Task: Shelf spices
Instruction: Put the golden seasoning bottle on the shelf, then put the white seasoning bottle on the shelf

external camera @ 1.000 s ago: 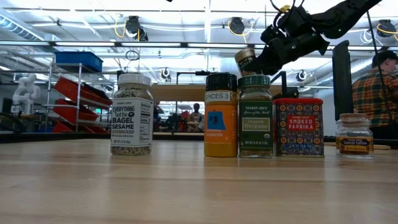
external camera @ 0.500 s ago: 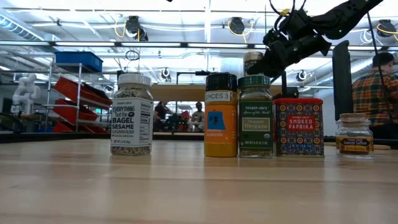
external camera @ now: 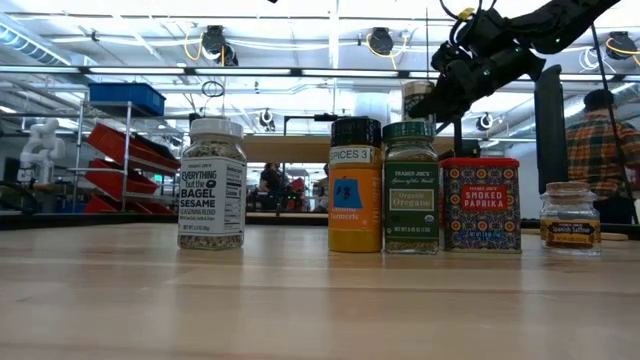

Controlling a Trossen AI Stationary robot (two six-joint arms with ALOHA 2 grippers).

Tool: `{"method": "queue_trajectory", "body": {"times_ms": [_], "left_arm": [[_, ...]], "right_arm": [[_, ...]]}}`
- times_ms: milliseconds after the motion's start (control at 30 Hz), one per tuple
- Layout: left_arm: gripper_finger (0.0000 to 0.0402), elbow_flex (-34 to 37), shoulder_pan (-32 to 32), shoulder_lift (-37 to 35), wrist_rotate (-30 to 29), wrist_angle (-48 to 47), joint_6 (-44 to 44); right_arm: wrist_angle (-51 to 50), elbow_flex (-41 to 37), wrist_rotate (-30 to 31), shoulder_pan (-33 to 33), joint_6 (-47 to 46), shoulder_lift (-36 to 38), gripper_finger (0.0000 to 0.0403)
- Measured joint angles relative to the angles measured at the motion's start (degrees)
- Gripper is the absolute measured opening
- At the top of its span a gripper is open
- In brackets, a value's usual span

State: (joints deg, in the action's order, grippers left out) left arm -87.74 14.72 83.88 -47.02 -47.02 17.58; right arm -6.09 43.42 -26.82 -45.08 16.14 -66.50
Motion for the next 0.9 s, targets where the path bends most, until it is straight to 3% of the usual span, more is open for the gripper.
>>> {"method": "queue_trajectory", "body": {"times_ms": [567, 900], "left_arm": [[0.0377, 0.0, 0.0, 0.0, 0.02, 0.06, 0.04], [0.0377, -0.02, 0.0, 0.0, 0.04, 0.04, 0.0]], "right_arm": [[0.75, 1.98, -0.14, 0.07, -1.53, 0.05, 0.0324], [-10.43, 11.33, 2.86, 1.25, -1.29, 1.96, 0.0325]]}}
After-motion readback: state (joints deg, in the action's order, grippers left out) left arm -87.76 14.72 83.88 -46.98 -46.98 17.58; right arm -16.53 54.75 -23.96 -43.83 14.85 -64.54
